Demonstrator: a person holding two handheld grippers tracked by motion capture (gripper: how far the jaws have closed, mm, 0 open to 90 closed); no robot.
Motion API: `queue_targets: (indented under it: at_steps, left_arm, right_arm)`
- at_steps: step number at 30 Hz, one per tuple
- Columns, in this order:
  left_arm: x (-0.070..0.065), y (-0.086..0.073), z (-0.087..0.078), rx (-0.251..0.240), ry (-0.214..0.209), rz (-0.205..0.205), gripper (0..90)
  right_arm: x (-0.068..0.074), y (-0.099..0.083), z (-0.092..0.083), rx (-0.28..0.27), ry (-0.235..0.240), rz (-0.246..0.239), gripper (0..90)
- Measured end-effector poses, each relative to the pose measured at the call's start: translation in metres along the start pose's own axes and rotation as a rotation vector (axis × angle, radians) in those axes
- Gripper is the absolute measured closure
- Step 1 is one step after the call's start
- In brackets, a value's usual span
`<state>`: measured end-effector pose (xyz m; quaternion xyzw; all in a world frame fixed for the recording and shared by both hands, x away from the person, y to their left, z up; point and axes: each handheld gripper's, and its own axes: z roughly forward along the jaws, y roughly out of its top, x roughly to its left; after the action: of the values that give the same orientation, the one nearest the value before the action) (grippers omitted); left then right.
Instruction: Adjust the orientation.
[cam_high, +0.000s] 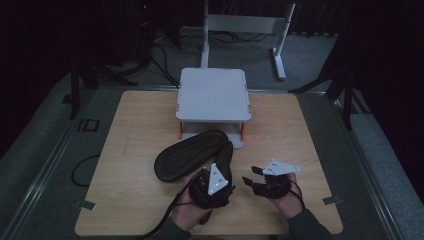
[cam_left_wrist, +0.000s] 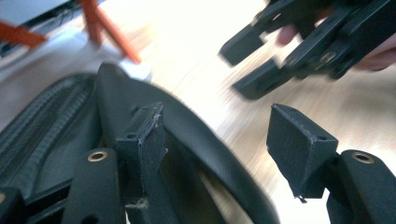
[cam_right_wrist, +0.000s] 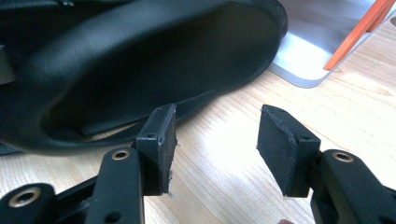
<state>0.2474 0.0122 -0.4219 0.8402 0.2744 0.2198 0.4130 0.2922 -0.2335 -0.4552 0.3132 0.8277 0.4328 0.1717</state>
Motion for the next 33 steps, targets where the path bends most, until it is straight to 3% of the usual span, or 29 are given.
queue_targets:
  at_steps: [7, 9, 13, 19, 28, 31, 32, 33]
  left_arm:
    - [0.012, -0.014, -0.008, 0.01, 0.026, -0.041, 37.2]
    - [0.022, -0.027, -0.019, 0.009, 0.055, -0.074, 37.2]
    - [0.026, -0.034, -0.024, 0.01, 0.064, -0.085, 37.2]
    - [0.042, -0.056, -0.036, 0.032, 0.117, -0.117, 37.2]
    - [0.071, -0.071, -0.055, -0.016, 0.235, -0.163, 37.2]
    - [0.079, -0.075, -0.058, -0.02, 0.254, -0.178, 36.2]
    - [0.087, -0.081, -0.061, -0.017, 0.291, -0.177, 36.2]
    - [0.091, -0.083, -0.062, -0.019, 0.293, -0.194, 35.3]
  right_arm:
    - [0.0, 0.001, 0.005, 0.006, 0.002, -0.001, 46.1]
    - [0.002, 0.005, 0.011, 0.008, 0.011, -0.012, 46.2]
    - [0.003, 0.009, 0.017, 0.011, 0.02, -0.016, 46.2]
    - [0.001, 0.018, 0.033, 0.021, 0.028, -0.029, 46.4]
    - [-0.001, 0.019, 0.041, 0.024, 0.031, -0.019, 46.5]
    - [-0.002, 0.018, 0.041, 0.019, 0.029, -0.015, 46.5]
    - [-0.003, 0.017, 0.04, 0.02, 0.029, -0.008, 46.5]
    - [-0.004, 0.016, 0.04, 0.018, 0.029, -0.009, 46.5]
